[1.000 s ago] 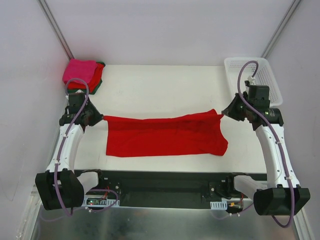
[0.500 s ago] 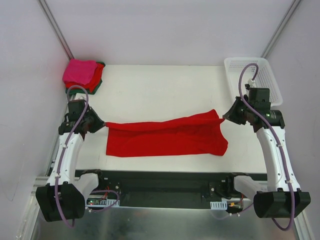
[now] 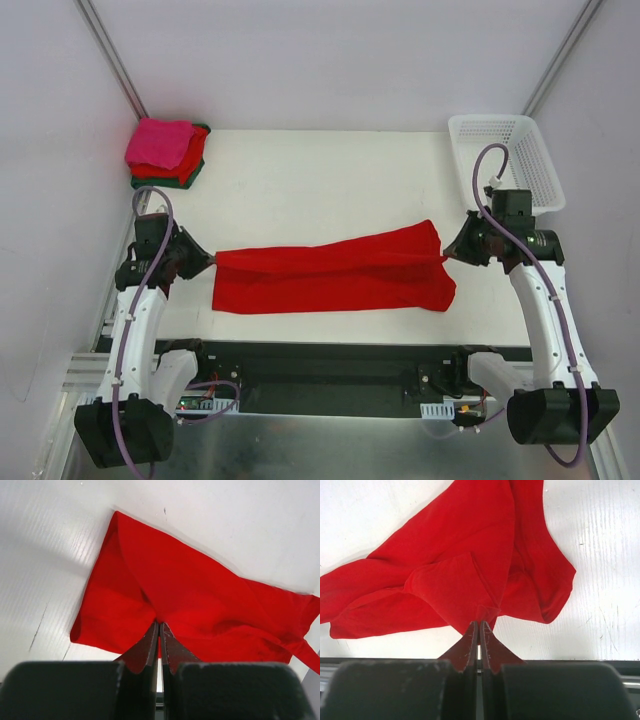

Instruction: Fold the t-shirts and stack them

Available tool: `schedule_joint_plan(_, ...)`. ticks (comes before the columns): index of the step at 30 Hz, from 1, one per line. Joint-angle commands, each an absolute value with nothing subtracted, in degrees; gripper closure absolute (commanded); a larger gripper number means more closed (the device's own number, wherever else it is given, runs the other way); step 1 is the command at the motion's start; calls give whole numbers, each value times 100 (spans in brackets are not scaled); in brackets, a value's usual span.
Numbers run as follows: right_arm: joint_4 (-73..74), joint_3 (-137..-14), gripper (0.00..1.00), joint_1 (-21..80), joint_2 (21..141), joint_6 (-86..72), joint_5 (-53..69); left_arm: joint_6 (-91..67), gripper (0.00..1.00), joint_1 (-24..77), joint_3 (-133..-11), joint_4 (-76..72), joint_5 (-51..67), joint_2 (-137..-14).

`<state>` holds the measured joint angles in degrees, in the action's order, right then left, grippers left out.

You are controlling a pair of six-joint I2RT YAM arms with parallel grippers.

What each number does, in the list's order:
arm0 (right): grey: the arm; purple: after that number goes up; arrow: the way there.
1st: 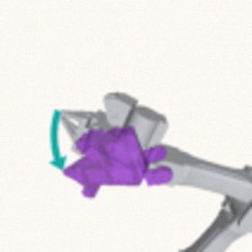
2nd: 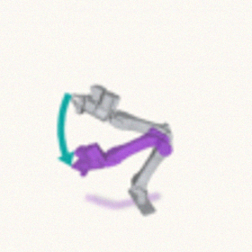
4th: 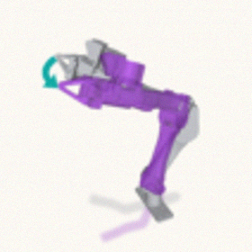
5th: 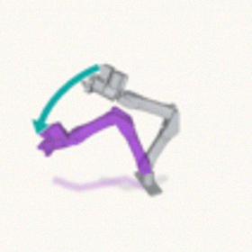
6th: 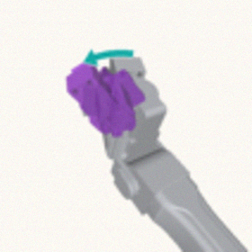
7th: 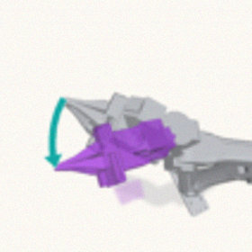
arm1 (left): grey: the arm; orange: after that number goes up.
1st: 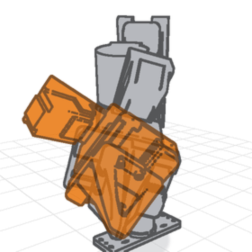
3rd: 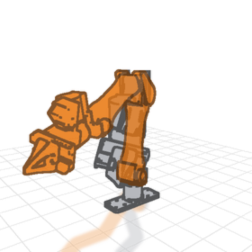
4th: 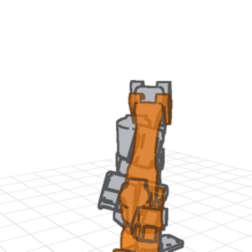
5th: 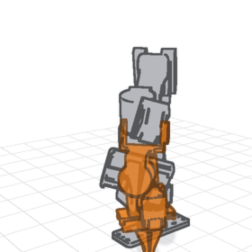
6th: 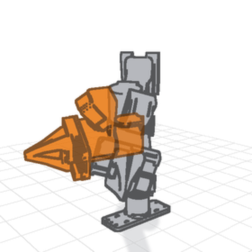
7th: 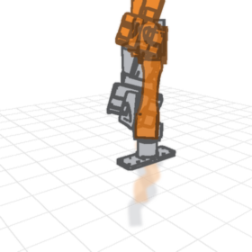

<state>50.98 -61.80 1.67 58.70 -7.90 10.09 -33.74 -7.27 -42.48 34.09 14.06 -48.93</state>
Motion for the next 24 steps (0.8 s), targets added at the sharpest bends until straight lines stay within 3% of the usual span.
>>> schedule_joint_plan(1, 5273, -6135, 99, 141, 5660, -747, 1011, -3410, 100, -809, -4350, 3753, 1336, -4711)
schedule_joint_plan(24, 5563, -6029, 99, 149, 5397, -826, 694, -3340, 100, -809, -4377, 4377, 1292, -4377)
